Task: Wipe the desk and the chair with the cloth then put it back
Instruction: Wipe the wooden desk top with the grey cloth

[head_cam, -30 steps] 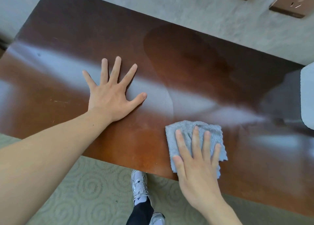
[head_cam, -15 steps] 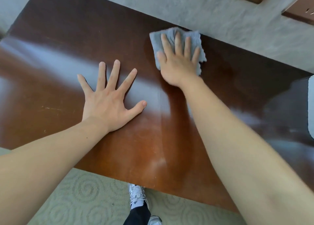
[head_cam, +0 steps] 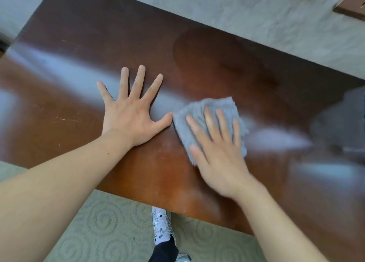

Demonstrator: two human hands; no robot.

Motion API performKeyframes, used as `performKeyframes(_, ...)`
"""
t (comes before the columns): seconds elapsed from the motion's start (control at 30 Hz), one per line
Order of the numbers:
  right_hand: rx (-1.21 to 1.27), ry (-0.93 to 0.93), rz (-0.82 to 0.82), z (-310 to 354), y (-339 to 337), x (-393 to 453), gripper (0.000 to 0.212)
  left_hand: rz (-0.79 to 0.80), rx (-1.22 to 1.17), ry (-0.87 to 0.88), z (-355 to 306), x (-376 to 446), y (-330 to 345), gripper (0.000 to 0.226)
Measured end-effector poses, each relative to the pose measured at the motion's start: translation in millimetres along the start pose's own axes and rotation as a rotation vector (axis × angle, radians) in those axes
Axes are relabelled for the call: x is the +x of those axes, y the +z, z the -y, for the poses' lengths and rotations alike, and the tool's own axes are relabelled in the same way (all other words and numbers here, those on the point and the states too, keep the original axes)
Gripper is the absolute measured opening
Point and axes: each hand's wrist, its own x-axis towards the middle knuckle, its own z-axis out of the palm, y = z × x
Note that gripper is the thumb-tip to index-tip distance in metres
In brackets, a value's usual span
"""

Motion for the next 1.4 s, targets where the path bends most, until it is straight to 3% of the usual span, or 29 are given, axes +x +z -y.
performKeyframes(0.1,0.017,-0.038,0.046,2.0,10.1,-46.1,0.055,-0.005,-0.006,-0.008,0.4,-0.7,0.1,0.093)
performKeyframes(0.17,0.007,-0.043,0.043,-7.2,5.5,-33.6,0.054,-0.005,0.001,-0.006,-0.2,-0.5,0.3,0.094)
performKeyframes(0.37,-0.051,0.119,-0.079,-36.7,-26.5,114.0,0.056,-0.01,0.009,-0.006,0.9,1.2,1.9,0.094)
performKeyframes(0.57,-0.001,0.196,0.013,-34.8,-46.4,209.0,0.054,-0.019,0.007,-0.01,-0.8,0.9,1.3,0.096)
performKeyframes(0.67,-0.018,0.139,-0.027,-23.2,-37.3,176.4,0.055,-0.022,0.007,-0.011,-0.5,0.7,1.4,0.097)
performKeyframes(0.8,-0.034,0.131,-0.092,2.2,-9.1,70.3,0.055,-0.022,0.001,-0.008,-0.3,1.1,1.1,0.098)
performKeyframes(0.93,0.001,0.2,-0.039,40.6,25.6,-57.4,0.055,-0.039,-0.007,-0.004,-0.1,0.9,2.0,0.098)
performKeyframes(1.03,-0.042,0.23,0.006,55.5,38.6,-97.7,0.055,-0.047,-0.014,-0.011,-0.4,0.4,2.4,0.098)
performKeyframes(1.27,-0.048,0.2,-0.064,31.0,9.2,17.0,0.059,-0.029,0.002,-0.003,0.2,0.4,1.8,0.095)
performKeyframes(1.4,-0.034,0.291,-0.119,5.8,-14.0,115.0,0.056,-0.033,-0.001,-0.002,-1.2,1.2,1.6,0.095)
